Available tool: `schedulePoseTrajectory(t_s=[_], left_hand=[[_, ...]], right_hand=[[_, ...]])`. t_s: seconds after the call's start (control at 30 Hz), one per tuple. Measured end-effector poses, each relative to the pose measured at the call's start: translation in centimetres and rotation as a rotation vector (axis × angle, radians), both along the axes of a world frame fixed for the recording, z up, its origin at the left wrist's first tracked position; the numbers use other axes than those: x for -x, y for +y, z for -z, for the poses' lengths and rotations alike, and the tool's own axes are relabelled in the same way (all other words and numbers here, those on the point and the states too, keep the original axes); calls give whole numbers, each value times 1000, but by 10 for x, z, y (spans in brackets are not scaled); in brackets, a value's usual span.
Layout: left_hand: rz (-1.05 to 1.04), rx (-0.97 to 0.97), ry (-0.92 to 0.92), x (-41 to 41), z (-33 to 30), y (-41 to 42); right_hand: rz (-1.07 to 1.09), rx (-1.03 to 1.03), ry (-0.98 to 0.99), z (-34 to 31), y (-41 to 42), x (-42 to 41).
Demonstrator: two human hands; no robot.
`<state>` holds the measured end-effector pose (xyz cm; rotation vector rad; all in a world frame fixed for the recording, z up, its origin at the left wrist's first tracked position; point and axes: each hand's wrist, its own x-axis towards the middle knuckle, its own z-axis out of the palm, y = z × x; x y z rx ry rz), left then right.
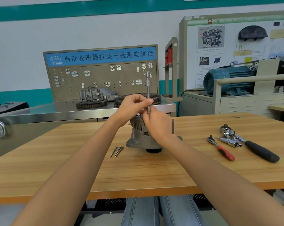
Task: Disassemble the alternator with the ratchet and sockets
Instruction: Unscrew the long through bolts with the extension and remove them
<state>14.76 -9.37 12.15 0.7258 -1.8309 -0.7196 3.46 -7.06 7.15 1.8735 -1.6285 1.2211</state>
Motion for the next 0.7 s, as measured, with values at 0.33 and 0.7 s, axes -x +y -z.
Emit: schedulePoseTrajectory(t_s=[0.33, 0.7], left_hand=[[-72, 27, -9, 3, 1, 5], [-13, 25, -44, 0, -1, 8]], right_hand=[[14, -6, 5, 1, 0, -1], [-96, -9, -99, 0, 1, 0]])
